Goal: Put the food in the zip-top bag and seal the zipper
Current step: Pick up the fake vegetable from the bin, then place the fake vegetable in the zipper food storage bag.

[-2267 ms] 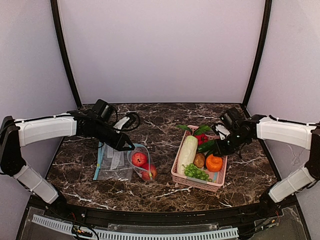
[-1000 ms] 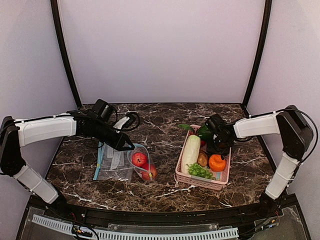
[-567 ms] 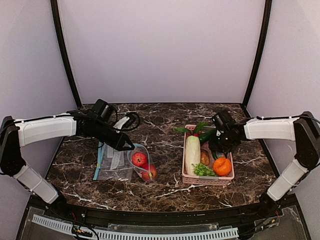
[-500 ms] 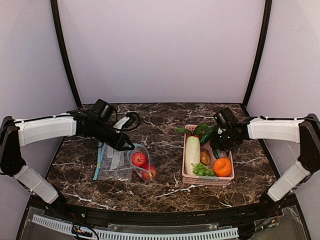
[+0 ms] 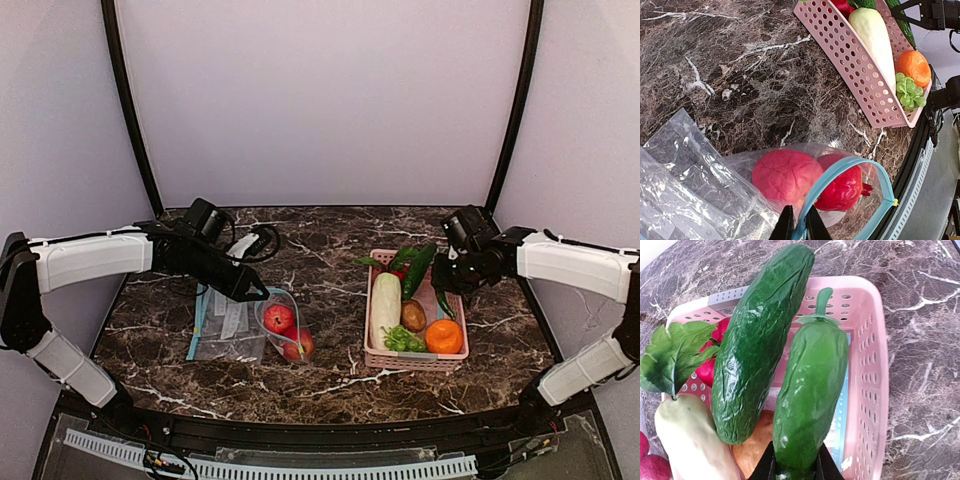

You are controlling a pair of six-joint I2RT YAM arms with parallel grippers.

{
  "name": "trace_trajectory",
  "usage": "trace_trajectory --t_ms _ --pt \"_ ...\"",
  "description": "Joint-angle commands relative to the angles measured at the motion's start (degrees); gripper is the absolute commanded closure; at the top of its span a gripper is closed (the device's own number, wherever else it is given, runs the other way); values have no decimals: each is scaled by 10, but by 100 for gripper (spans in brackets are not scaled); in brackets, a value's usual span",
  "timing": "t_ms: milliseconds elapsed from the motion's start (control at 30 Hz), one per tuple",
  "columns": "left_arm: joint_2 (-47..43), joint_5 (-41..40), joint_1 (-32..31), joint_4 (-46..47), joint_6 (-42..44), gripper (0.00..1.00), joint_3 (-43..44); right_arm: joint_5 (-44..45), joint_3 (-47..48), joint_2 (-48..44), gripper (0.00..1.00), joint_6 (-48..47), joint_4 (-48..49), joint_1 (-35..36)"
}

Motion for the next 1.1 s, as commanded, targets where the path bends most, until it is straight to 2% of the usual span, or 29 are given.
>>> trace_trajectory --t_ms 0,100,200,333,500,633,800,1067 --pt "-15 3 -1 -13 2 91 -4 31 14 -47 100 7 -47 6" --pt "-18 2 -1 -12 1 91 -4 37 14 -88 100 -4 -68 6" --pt "-19 5 -2 -11 2 91 -4 -7 6 -140 100 -62 -51 10" --pt "-24 24 -2 1 0 91 -8 -128 -9 -223 100 -149 -12 23" --pt "-40 52 -3 21 -3 91 -16 -294 -19 -279 99 -211 19 39" --pt "-50 74 -8 40 -3 91 -24 -349 -20 -286 99 -208 45 80" --pt "-52 76 -19 42 3 90 -26 -317 -31 -268 100 -175 147 174" --pt "-45 83 -19 43 1 90 -24 -115 -78 -169 100 -152 450 333"
